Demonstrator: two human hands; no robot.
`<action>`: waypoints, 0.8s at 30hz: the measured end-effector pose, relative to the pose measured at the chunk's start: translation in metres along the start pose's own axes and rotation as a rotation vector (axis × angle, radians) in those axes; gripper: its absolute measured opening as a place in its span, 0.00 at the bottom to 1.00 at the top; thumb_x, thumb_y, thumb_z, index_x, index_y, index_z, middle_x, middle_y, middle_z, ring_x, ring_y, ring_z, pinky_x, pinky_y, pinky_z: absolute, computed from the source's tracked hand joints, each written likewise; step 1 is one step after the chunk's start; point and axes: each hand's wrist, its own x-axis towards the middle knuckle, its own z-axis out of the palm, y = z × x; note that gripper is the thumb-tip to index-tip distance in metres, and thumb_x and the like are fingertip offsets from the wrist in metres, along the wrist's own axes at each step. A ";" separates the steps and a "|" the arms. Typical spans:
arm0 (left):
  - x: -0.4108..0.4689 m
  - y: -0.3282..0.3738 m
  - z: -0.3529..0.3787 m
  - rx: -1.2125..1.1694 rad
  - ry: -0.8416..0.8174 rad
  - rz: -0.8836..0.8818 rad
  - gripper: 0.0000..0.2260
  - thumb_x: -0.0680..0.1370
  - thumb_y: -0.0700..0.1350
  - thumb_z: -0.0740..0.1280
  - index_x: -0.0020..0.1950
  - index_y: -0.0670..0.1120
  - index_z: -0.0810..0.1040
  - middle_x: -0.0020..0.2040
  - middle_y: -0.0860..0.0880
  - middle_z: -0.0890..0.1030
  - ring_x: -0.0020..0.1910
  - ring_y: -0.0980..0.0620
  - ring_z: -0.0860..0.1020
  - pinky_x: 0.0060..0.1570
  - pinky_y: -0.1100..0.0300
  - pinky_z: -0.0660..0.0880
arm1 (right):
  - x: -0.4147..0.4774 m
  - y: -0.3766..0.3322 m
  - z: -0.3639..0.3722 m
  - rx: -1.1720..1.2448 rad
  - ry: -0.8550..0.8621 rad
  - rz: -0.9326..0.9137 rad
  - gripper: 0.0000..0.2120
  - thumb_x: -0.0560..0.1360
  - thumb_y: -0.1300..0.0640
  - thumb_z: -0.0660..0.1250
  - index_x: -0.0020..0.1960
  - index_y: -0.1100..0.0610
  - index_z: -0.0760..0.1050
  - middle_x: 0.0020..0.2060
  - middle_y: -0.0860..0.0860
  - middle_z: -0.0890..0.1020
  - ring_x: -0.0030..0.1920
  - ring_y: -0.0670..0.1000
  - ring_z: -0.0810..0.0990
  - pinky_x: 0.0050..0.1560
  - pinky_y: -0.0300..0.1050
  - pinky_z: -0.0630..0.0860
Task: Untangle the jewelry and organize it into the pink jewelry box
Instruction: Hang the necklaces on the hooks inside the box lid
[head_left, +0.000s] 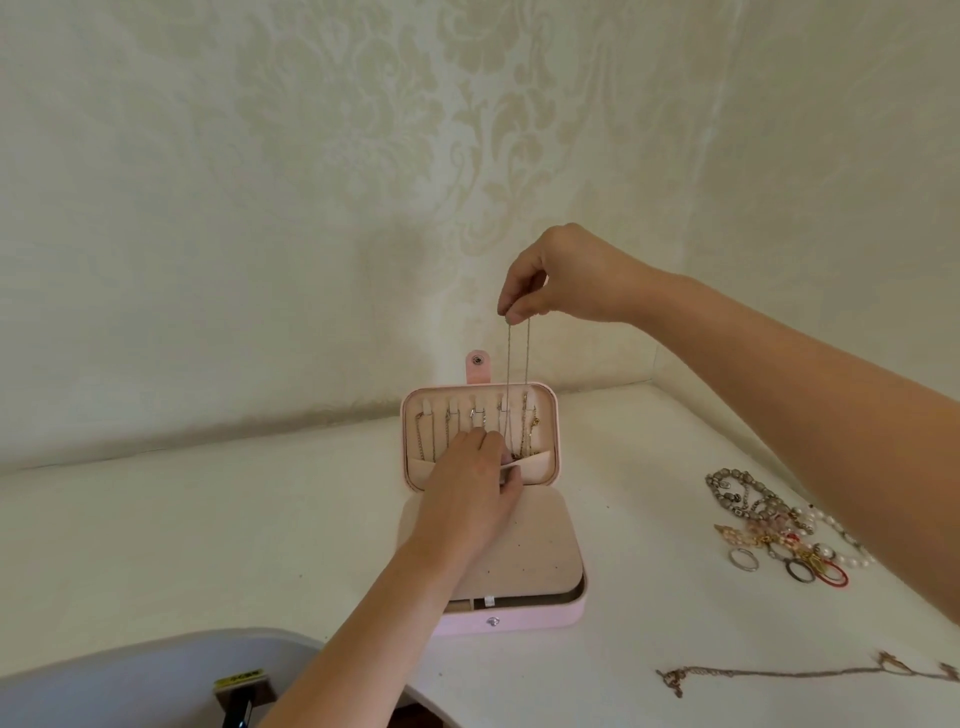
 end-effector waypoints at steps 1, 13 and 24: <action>0.000 0.000 0.000 -0.003 -0.005 -0.003 0.04 0.74 0.43 0.66 0.44 0.43 0.76 0.42 0.47 0.76 0.44 0.49 0.73 0.40 0.56 0.72 | -0.001 0.001 0.003 0.007 0.003 -0.001 0.05 0.67 0.61 0.75 0.43 0.56 0.83 0.37 0.52 0.84 0.38 0.51 0.81 0.40 0.38 0.76; 0.001 0.001 -0.001 -0.002 0.018 0.007 0.04 0.72 0.41 0.68 0.42 0.42 0.75 0.41 0.45 0.77 0.42 0.47 0.74 0.37 0.55 0.72 | -0.029 0.025 0.052 -0.013 0.004 -0.011 0.05 0.68 0.62 0.74 0.44 0.59 0.82 0.36 0.50 0.83 0.33 0.41 0.77 0.38 0.31 0.74; 0.002 0.002 -0.001 0.025 0.021 0.022 0.04 0.71 0.41 0.69 0.41 0.41 0.75 0.39 0.45 0.76 0.39 0.46 0.75 0.37 0.54 0.73 | -0.043 0.037 0.089 -0.223 0.135 0.042 0.06 0.74 0.62 0.67 0.49 0.60 0.81 0.43 0.54 0.83 0.45 0.54 0.80 0.47 0.47 0.74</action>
